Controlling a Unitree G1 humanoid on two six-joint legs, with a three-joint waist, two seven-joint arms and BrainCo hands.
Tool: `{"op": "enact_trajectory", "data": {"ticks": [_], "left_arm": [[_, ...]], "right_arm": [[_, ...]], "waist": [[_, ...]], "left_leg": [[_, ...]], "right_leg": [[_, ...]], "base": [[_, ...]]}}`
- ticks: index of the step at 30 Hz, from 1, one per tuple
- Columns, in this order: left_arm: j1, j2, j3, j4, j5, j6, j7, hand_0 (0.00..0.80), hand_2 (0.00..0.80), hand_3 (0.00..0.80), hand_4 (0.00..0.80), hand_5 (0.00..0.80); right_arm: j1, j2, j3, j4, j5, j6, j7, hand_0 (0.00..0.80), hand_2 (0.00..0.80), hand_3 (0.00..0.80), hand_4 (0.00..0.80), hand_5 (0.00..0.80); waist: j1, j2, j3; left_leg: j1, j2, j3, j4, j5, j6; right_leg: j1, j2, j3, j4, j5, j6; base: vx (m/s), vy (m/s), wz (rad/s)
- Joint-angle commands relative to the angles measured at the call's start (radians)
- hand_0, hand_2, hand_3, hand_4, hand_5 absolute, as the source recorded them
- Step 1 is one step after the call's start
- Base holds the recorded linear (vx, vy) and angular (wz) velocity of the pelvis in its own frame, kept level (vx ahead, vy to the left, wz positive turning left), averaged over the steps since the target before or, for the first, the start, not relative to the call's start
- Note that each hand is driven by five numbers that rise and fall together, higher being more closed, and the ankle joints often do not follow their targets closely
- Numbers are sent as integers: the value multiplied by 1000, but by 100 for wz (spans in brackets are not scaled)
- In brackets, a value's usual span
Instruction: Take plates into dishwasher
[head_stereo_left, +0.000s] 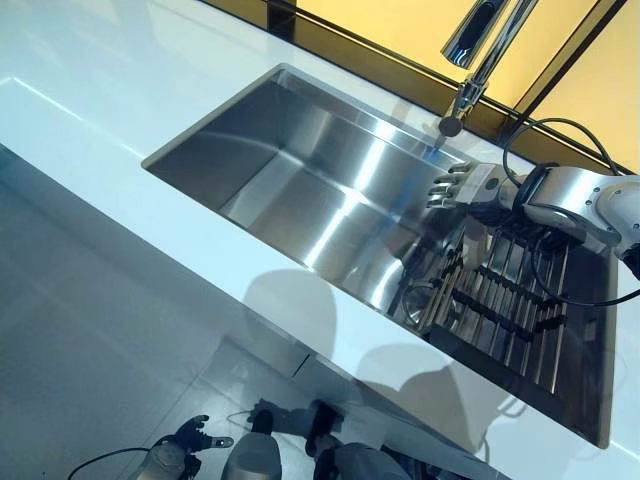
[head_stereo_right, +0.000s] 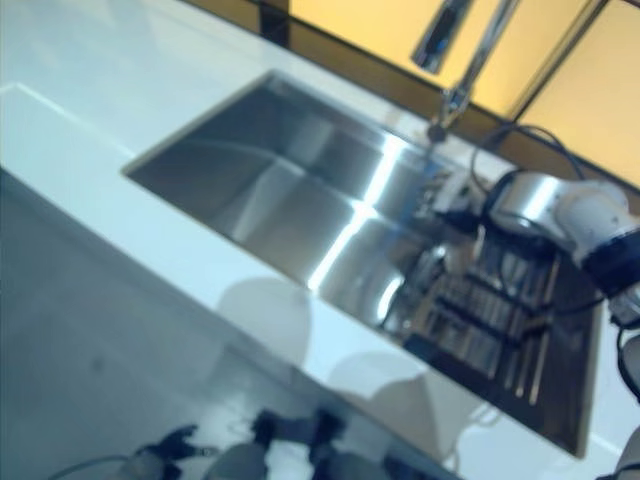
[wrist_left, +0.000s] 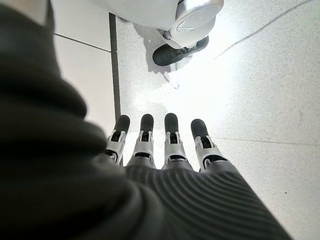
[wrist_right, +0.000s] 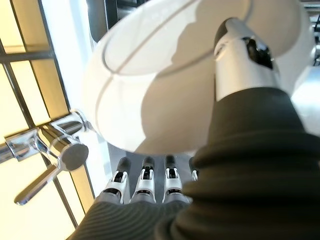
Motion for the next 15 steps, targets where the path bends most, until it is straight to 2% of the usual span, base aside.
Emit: {"op": "enact_trajectory", "data": {"ticks": [1, 15], "left_arm": [[16, 32, -7, -27, 4, -8, 9, 0, 0, 0, 0, 0], [5, 36, -8, -36, -5, -6, 10, 0, 0, 0, 0, 0]], "right_arm": [[-16, -50, 25, 17, -11, 49, 8, 0, 0, 0, 0, 0], [-29, -42, 36, 36, -31, 61, 37, 0, 0, 0, 0, 0]], "waist": [[14, -17, -9], [14, -16, 7]], "left_leg": [[-111, 8, 74, 101, -74, 36], [-125, 6, 70, 103, -70, 38]], "right_leg": [[65, 27, 18, 57, -188, 15], [51, 27, 19, 62, -186, 13]], "base": [[0, 0, 0], [0, 0, 0]]}}
